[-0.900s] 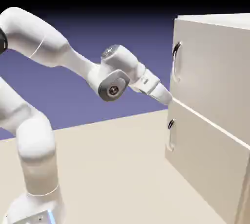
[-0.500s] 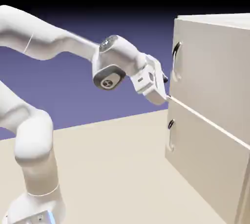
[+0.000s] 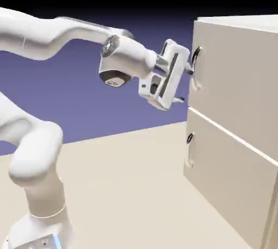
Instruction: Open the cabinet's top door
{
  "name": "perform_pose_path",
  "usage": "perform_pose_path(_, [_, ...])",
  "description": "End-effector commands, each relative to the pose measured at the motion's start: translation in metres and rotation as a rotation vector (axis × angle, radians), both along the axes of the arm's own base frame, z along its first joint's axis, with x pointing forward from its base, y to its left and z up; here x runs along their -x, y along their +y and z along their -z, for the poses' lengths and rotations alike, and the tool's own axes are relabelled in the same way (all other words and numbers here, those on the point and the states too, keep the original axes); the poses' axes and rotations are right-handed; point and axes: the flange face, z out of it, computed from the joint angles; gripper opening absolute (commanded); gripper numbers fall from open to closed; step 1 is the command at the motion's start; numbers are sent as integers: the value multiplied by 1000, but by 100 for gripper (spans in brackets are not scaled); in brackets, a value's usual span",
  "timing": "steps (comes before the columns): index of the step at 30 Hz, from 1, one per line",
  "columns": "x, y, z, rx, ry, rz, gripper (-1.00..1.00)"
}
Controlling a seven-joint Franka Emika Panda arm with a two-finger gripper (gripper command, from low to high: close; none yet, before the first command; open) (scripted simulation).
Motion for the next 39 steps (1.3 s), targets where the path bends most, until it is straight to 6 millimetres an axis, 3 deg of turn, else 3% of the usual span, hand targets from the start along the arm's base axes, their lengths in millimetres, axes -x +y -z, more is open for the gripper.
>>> perform_pose_path(1, [1, 1, -1, -44, -12, 22, 0])
perform_pose_path(21, [-2, 46, 4, -932, -244, 335, 0])
perform_pose_path(36, [-27, 95, 34, -1613, -386, 446, 0])
perform_pose_path(38, [-28, 96, 35, -1621, -387, 447, 0])
perform_pose_path(39, [-38, 96, 34, -1619, -388, 447, 0])
